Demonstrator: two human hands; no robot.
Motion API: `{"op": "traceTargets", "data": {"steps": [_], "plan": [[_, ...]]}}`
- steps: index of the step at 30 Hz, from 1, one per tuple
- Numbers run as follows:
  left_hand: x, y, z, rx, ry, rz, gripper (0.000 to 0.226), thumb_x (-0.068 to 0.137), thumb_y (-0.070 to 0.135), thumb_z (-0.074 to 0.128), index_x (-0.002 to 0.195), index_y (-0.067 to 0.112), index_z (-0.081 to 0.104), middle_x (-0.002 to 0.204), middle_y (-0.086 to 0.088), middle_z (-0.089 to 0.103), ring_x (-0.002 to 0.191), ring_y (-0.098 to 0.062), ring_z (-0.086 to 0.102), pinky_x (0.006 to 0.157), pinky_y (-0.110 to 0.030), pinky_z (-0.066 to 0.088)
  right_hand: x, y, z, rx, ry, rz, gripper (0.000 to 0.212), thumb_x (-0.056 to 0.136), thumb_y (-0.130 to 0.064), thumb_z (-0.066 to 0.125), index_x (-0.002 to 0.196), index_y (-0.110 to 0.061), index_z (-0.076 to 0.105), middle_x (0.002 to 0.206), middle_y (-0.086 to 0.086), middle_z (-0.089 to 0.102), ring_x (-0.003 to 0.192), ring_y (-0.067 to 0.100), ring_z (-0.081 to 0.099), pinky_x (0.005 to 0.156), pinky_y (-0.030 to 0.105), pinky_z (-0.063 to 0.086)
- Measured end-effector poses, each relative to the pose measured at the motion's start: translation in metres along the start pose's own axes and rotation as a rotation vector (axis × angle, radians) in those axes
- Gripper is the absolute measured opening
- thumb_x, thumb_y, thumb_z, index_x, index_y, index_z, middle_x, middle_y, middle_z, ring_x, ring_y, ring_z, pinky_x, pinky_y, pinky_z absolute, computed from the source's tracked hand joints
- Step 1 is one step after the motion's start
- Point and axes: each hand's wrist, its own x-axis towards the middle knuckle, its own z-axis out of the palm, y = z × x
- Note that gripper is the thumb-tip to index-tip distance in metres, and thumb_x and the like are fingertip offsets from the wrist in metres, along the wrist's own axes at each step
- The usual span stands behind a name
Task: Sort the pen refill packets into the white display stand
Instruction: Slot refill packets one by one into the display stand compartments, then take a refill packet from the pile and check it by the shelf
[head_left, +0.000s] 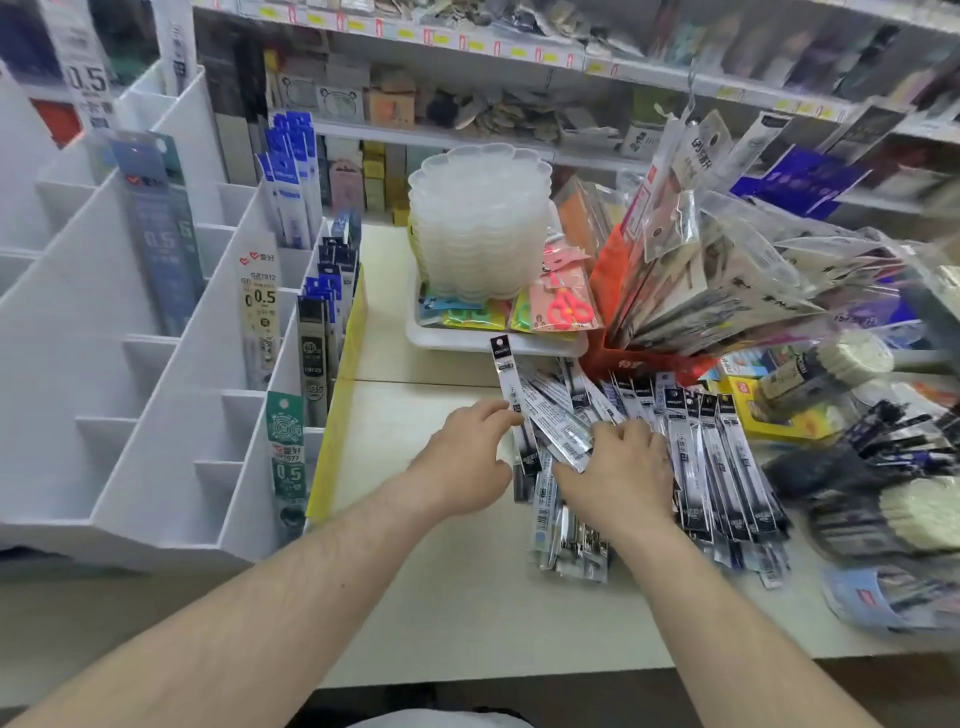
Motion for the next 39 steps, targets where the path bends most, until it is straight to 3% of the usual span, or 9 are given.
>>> {"op": "traceTargets", "data": {"steps": [3,5,12,16,20,23,26,29,39], "plan": [[0.024,-0.002,0.009,0.229,-0.151,0.009,0.08,0.088,0.009,0.049,0.157,0.032,0.013,0.166,0.005,-0.004,0.152,-0.025,-0.001,0.12,-0.045,0.02,0.003,-0.007,0.009,-0.088,-0.025,0.083,0.084,0.085,-0.061,0.056,0.15,-0.02,0.024,0.156,0.017,0.019,0.143,0.037,0.018,0.113,0.05,0.023],[0.035,-0.002,0.016,0.307,-0.209,0.002,0.083,0.089,0.009,0.048,0.158,0.031,0.006,0.166,0.004,-0.01,0.152,-0.027,-0.007,0.121,-0.046,0.014,0.005,-0.009,0.018,-0.109,-0.097,0.086,0.09,0.084,-0.064,0.055,0.153,-0.019,0.017,0.159,0.018,0.017,0.145,0.038,0.018,0.113,0.052,0.023],[0.019,-0.035,0.037,0.178,-0.228,-0.089,0.066,0.087,0.011,0.051,0.15,0.017,0.034,0.16,-0.003,0.028,0.148,-0.026,0.021,0.12,-0.042,0.022,-0.003,-0.029,0.036,0.022,-0.208,-0.009,0.085,0.087,-0.06,0.056,0.153,-0.016,0.025,0.158,0.018,0.02,0.144,0.038,0.018,0.117,0.049,0.019],[0.003,-0.046,0.027,-0.037,-0.137,-0.176,0.029,0.082,0.006,0.051,0.11,0.014,0.058,0.114,-0.004,0.06,0.112,-0.028,0.056,0.096,-0.04,0.048,-0.014,-0.043,0.039,0.095,-0.237,-0.09,0.078,0.087,-0.059,0.056,0.148,-0.016,0.035,0.154,0.013,0.029,0.141,0.034,0.024,0.118,0.046,0.023],[-0.005,-0.049,0.022,-0.099,-0.094,-0.204,0.055,0.086,0.007,0.052,0.14,0.015,0.048,0.138,-0.006,0.049,0.131,-0.024,0.046,0.107,-0.032,0.039,-0.026,-0.051,0.042,0.217,-0.344,-0.172,0.067,0.085,-0.052,0.058,0.142,-0.02,0.047,0.144,0.009,0.045,0.135,0.032,0.035,0.113,0.042,0.032],[0.002,-0.047,0.02,-0.068,-0.019,-0.205,0.06,0.088,0.013,0.055,0.146,0.021,0.042,0.148,-0.009,0.036,0.14,-0.028,0.033,0.113,-0.035,0.033,-0.022,-0.042,0.036,0.418,-0.212,-0.175,0.059,0.086,-0.045,0.063,0.139,-0.02,0.055,0.14,0.003,0.055,0.133,0.023,0.045,0.112,0.038,0.036],[0.015,-0.04,0.021,0.09,-0.124,-0.181,0.064,0.095,0.031,0.054,0.152,0.042,0.026,0.162,-0.004,0.008,0.149,-0.029,0.007,0.119,-0.045,0.023,-0.009,-0.029,0.028,0.343,-0.06,-0.127,0.06,0.089,-0.044,0.061,0.144,-0.024,0.05,0.154,0.003,0.039,0.143,0.023,0.029,0.118,0.038,0.025],[0.021,-0.036,0.028,0.316,-0.278,-0.095,0.059,0.101,0.049,0.039,0.153,0.05,0.011,0.166,0.004,-0.012,0.152,-0.029,-0.012,0.12,-0.051,0.009,0.002,-0.018,0.033,0.18,-0.129,-0.109,0.069,0.091,-0.052,0.056,0.152,-0.029,0.034,0.166,0.002,0.01,0.151,0.027,0.007,0.12,0.047,0.014],[-0.01,-0.047,0.029,0.298,-0.176,-0.075,0.038,0.097,0.045,0.045,0.134,0.034,0.045,0.148,-0.003,0.03,0.14,-0.025,0.02,0.114,-0.04,0.028,-0.002,-0.01,0.055,0.262,-0.24,-0.233,0.08,0.095,-0.041,0.06,0.159,-0.023,0.016,0.167,-0.001,-0.009,0.154,0.024,-0.006,0.123,0.037,0.003]]}}
